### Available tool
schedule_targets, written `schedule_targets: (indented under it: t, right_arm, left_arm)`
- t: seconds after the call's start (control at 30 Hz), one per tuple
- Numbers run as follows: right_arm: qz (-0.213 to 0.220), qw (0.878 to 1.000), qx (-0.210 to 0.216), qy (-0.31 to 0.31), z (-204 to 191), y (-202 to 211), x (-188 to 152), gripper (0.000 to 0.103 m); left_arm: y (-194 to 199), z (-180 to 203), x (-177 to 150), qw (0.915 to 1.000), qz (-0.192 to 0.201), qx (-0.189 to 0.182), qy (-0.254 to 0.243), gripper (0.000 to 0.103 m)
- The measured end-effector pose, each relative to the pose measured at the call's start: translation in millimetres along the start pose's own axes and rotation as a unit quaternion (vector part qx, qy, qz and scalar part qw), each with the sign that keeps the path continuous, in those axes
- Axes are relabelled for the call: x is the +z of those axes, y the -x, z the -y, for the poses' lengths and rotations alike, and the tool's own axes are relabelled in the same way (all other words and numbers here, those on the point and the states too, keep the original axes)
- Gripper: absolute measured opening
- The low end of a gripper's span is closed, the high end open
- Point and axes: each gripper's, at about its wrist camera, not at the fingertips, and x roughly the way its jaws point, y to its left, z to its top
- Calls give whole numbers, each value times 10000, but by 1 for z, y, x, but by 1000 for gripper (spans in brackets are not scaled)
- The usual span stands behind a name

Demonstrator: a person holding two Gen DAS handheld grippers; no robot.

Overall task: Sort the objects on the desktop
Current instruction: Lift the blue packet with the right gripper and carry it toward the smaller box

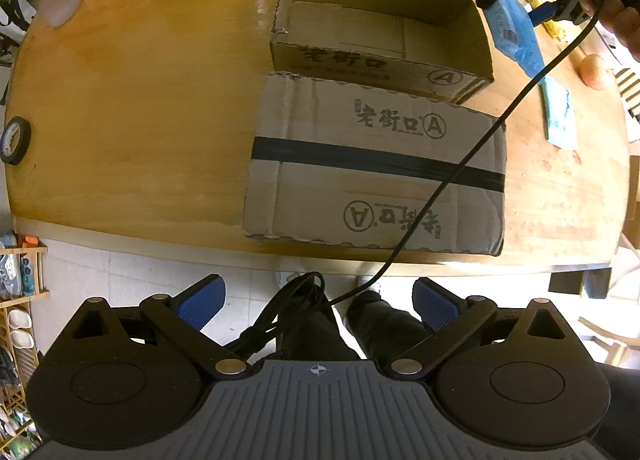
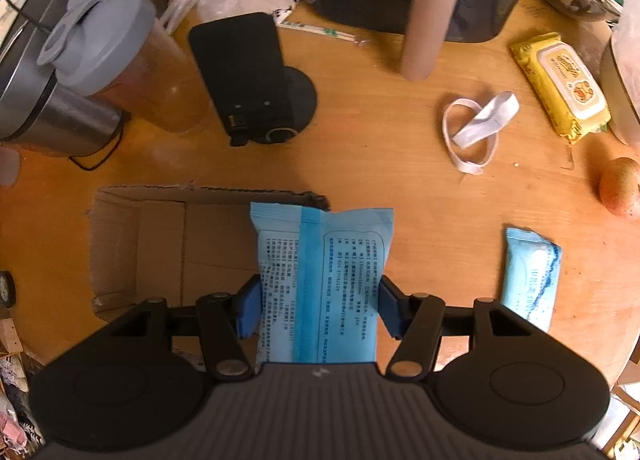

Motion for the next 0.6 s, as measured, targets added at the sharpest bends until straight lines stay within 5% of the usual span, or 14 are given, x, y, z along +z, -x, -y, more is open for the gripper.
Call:
schedule_targets:
  t: [0.6]
  right_arm:
    - [12,9999,100,112,-41,-4,1,62]
  left_arm:
    - [3,-16,0,10000,48,-7,2,103]
